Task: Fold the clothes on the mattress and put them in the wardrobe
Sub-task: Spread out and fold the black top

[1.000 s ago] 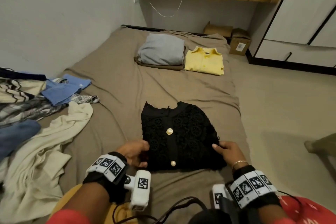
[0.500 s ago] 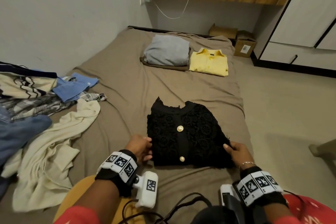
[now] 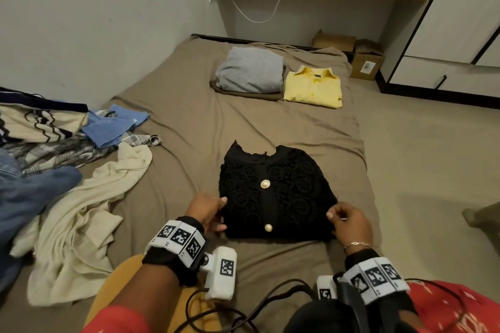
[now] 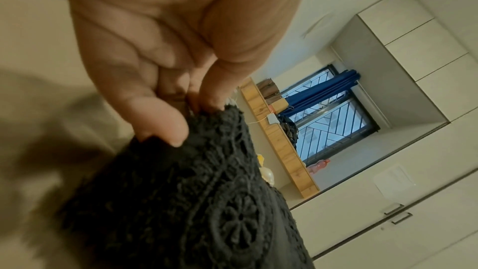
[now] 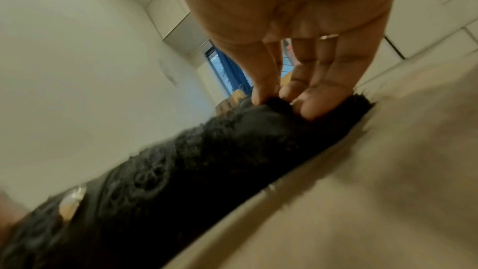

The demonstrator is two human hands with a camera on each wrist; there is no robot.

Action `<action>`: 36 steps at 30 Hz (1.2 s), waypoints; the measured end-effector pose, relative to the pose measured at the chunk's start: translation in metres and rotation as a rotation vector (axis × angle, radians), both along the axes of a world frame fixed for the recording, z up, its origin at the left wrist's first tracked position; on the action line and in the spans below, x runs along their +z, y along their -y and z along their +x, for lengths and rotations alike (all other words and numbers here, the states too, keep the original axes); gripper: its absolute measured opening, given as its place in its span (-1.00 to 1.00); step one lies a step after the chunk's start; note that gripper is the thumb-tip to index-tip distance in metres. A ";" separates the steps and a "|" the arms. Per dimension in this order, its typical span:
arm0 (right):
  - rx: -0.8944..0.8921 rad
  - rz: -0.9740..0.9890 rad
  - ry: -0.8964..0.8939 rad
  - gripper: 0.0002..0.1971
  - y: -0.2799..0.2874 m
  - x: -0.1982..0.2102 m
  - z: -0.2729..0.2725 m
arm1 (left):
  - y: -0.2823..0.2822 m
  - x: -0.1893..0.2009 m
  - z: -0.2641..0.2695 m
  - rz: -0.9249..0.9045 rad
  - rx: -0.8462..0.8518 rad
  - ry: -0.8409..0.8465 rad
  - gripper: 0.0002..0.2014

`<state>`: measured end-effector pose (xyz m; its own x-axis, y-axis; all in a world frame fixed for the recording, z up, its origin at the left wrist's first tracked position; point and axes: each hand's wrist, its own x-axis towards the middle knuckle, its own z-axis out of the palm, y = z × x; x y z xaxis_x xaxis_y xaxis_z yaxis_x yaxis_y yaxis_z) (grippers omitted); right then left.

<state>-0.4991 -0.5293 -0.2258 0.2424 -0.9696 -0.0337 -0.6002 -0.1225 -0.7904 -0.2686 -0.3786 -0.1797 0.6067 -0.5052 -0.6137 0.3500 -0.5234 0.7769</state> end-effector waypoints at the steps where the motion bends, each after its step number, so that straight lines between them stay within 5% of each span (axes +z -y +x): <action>1: -0.025 0.024 0.106 -0.64 0.003 0.000 -0.004 | -0.001 -0.001 0.003 -0.002 0.034 0.018 -0.73; 6: -0.050 0.259 0.545 -0.67 -0.003 -0.006 -0.007 | -0.001 -0.012 0.008 0.058 0.137 0.046 -0.84; 10: -0.101 0.373 0.638 -0.70 0.002 -0.023 -0.005 | 0.002 -0.021 0.010 0.063 0.148 -0.016 -0.94; 14: -0.015 0.297 0.494 -0.71 0.003 -0.025 -0.003 | 0.001 -0.027 0.014 0.076 0.070 0.009 -0.88; 17: -0.004 0.240 0.469 -0.75 0.022 -0.009 -0.003 | 0.011 -0.023 0.026 -0.074 0.130 -0.032 -0.69; 20: -0.018 0.202 0.457 -0.74 0.049 0.010 0.010 | 0.031 -0.014 0.041 -0.164 0.146 0.008 -0.71; 29: 0.247 0.205 0.038 -0.78 0.103 0.029 0.075 | 0.072 -0.006 0.069 -0.046 -0.077 -0.013 -0.70; 36: 0.304 0.170 0.087 -0.87 0.104 0.027 0.080 | 0.072 -0.014 0.075 -0.015 -0.198 -0.043 -0.73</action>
<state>-0.4186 -0.6335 -0.1992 0.5282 -0.8348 -0.1552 -0.4861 -0.1474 -0.8614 -0.1932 -0.4503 -0.1934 0.4682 -0.6209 -0.6287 0.2749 -0.5739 0.7714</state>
